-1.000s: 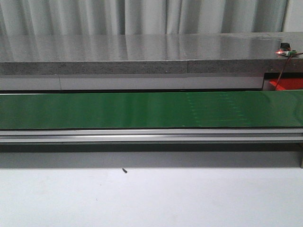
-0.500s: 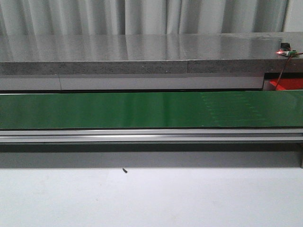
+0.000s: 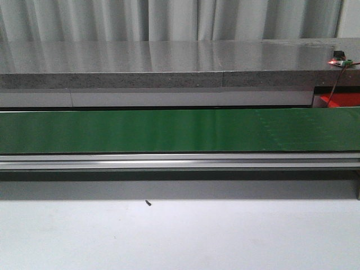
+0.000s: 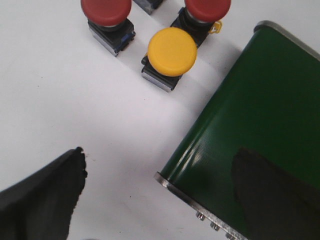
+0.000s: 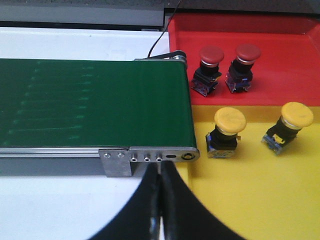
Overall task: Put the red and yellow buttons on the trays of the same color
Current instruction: 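Move the left gripper over the remaining push-buttons beside the belt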
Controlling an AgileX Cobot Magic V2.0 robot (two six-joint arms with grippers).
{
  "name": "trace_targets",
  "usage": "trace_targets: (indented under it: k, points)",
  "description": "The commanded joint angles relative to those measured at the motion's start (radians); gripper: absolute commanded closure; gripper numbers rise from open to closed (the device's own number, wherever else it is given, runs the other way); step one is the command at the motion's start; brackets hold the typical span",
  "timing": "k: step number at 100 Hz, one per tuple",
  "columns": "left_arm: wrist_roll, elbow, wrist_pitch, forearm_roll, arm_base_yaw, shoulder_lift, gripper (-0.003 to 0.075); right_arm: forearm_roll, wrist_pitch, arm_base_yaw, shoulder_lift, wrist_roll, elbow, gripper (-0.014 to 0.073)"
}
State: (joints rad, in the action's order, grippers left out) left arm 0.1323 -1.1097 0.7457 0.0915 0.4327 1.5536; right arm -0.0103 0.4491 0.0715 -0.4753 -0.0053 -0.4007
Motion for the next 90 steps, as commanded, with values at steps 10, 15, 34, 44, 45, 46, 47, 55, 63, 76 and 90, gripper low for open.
trace_targets:
  k: [10,15,34,44,45,46,47,55,63,76,90]
  points:
    - [-0.001,-0.142,0.014,0.004,0.002,0.101,0.0153,0.003,-0.065,-0.003,0.0,-0.008,-0.029,0.0652]
    - [0.001,-0.173,0.024,0.004,0.002,0.133,0.0153,0.003,-0.065,-0.003,0.0,-0.008,-0.029,0.0652]
    - [0.001,-0.274,0.039,0.013,0.002,0.237,0.0153,0.003,-0.065,-0.003,0.0,-0.008,-0.029,0.0652]
    - [0.001,-0.323,0.044,0.011,0.002,0.288,0.0153,0.003,-0.065,-0.003,0.0,-0.008,-0.029,0.0652]
    - [0.001,-0.329,0.044,0.008,0.002,0.292,0.0153,0.003,-0.065,-0.003,0.0,-0.008,-0.029,0.0652]
    - [0.001,-0.333,0.046,0.008,0.002,0.299,0.0153,0.003,-0.065,-0.003,0.0,-0.008,-0.029,0.0652]
    - [0.001,-0.34,0.046,0.008,0.002,0.302,0.0153,0.003,-0.065,-0.003,0.0,-0.008,-0.029,0.0652]
    - [0.001,-0.37,0.051,0.008,0.002,0.335,0.0153,0.003,-0.065,-0.003,0.0,-0.008,-0.029,0.0652]
    - [0.001,-0.39,0.051,0.009,0.002,0.364,0.0156,0.003,-0.065,-0.003,0.0,-0.008,-0.029,0.0652]
    - [0.001,-0.411,0.049,0.007,0.002,0.398,0.0212,0.003,-0.065,-0.003,0.0,-0.008,-0.029,0.0652]
    - [0.001,-0.411,0.033,0.007,0.002,0.417,0.0345,0.003,-0.065,-0.003,0.0,-0.008,-0.029,0.0652]
